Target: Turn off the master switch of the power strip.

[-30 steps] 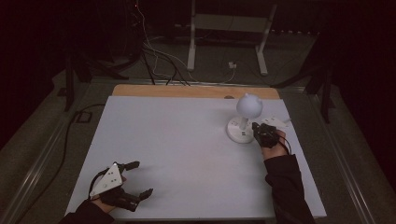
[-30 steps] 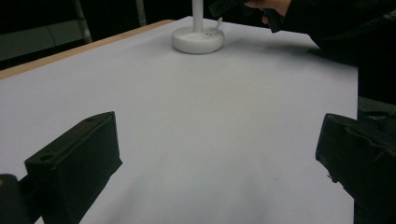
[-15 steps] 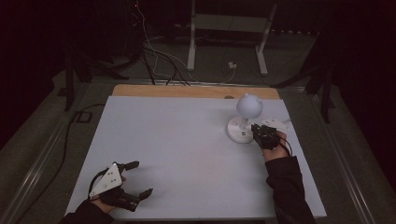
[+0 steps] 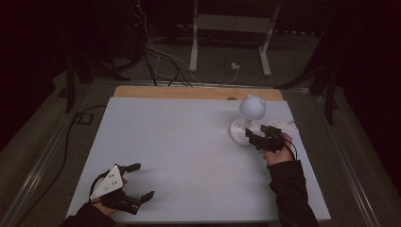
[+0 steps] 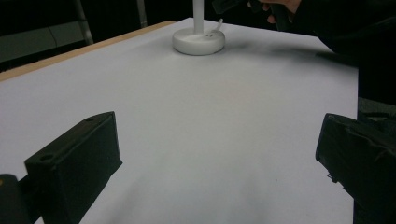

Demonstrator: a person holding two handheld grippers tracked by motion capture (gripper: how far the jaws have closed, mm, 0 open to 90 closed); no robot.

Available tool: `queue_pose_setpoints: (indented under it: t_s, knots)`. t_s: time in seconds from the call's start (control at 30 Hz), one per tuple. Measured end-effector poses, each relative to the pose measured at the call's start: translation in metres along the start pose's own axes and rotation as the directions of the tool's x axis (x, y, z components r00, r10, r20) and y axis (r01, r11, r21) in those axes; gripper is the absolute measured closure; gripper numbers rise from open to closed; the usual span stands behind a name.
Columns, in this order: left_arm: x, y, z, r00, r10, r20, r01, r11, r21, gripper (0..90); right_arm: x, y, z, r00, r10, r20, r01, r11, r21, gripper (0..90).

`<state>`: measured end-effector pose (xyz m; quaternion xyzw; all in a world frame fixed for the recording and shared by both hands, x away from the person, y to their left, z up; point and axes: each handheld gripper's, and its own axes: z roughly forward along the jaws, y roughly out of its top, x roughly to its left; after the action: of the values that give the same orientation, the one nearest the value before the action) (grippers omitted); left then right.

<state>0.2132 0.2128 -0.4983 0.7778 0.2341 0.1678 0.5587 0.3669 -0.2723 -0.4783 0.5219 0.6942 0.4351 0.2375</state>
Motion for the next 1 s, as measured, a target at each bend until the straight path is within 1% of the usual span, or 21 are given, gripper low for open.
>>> queue_pose_setpoints:
  t_s: [0.03,0.07,0.1,0.13,0.17,0.2,0.23,0.27,0.3,0.37,0.4,0.43,0.47,0.5,0.53,0.63,0.73,0.8,1.0]
  knots:
    - [0.0,0.0,0.0,1.0,0.0,0.0,0.0,1.0,0.0,0.4,0.001,0.0,0.0,0.9998,0.004,-0.018,-0.003,1.0,0.008,16.4]
    - [0.0,0.0,0.0,1.0,0.0,0.0,0.0,1.0,0.001,0.4,0.001,0.0,0.0,0.9998,0.004,-0.018,-0.003,1.0,0.008,16.4]
    - [0.0,0.0,0.0,1.0,0.0,0.0,0.0,1.0,0.0,0.4,0.001,-0.001,-0.001,0.9983,-0.011,-0.056,0.013,0.999,0.031,13.3]
    - [0.0,0.0,0.0,1.0,0.0,0.0,0.0,1.0,0.0,0.4,0.001,-0.001,-0.001,0.9972,-0.019,-0.072,0.022,0.999,0.04,9.8]
    - [0.0,0.0,0.0,1.0,0.001,0.0,-0.001,1.0,0.0,0.4,0.001,-0.001,-0.001,0.9972,-0.019,-0.072,0.022,0.999,0.04,9.8]
    - [0.0,0.0,0.0,1.0,0.001,0.0,-0.001,1.0,-0.001,0.4,0.002,-0.002,-0.002,0.9963,-0.025,-0.083,0.028,0.999,0.039,8.9]
    - [0.0,0.0,0.0,1.0,0.001,0.001,-0.001,1.0,-0.002,0.4,0.002,-0.003,-0.002,0.9951,-0.022,-0.096,0.025,0.999,0.028,6.1]
    - [0.0,0.0,0.0,1.0,0.001,0.0,-0.001,1.0,-0.001,0.4,0.002,-0.003,-0.002,0.9941,-0.028,-0.105,0.033,0.999,0.041,1.8]
    - [0.0,0.0,0.0,1.0,0.0,0.001,0.0,1.0,-0.001,0.4,0.002,-0.003,-0.002,0.9937,-0.032,-0.108,0.038,0.998,0.057,1.9]
    - [0.0,0.0,0.0,1.0,-0.001,0.001,0.001,1.0,-0.001,0.4,0.004,-0.003,-0.004,0.9922,-0.03,-0.121,0.036,0.998,0.052,0.9]
    - [0.0,0.0,0.0,1.0,-0.001,0.001,0.001,1.0,-0.002,0.4,0.006,-0.003,-0.005,0.9925,-0.037,-0.117,0.044,0.998,0.055,0.4]
    - [0.0,0.0,0.0,1.0,-0.002,0.002,0.002,1.0,-0.002,0.4,0.009,-0.003,-0.006,0.9895,-0.041,-0.139,0.049,0.997,0.055,0.0]
    - [0.0,0.0,0.0,1.0,-0.001,0.002,0.001,1.0,-0.001,0.4,0.009,-0.003,-0.006,0.9895,-0.041,-0.139,0.049,0.997,0.055,0.0]
    - [0.0,0.0,0.0,1.0,0.0,0.002,0.0,1.0,-0.002,0.4,0.01,-0.003,-0.007,0.9887,-0.045,-0.143,0.053,0.997,0.05,0.0]
    - [0.0,0.0,0.0,1.0,0.0,0.003,0.0,1.0,-0.002,0.4,0.014,-0.003,-0.009,0.9849,-0.06,-0.163,0.066,0.997,0.033,0.0]
    - [0.0,0.0,0.0,1.0,0.0,0.004,0.0,1.0,-0.002,0.4,0.018,-0.004,-0.01,0.9831,-0.073,-0.168,0.079,0.997,0.027,0.0]
    - [0.0,0.0,0.0,1.0,-0.001,0.004,0.001,1.0,-0.003,0.4,0.02,-0.005,-0.012,0.9809,-0.065,-0.184,0.067,0.998,0.004,0.0]
    - [0.0,0.0,0.0,1.0,-0.001,0.004,0.001,1.0,-0.003,0.4,0.021,-0.005,-0.014,0.9811,-0.079,-0.177,0.079,0.997,-0.007,0.0]
    - [0.0,0.0,0.0,1.0,-0.001,0.006,0.001,1.0,-0.002,0.4,0.026,-0.009,-0.02,0.9762,-0.095,-0.195,0.096,0.995,-0.006,0.0]
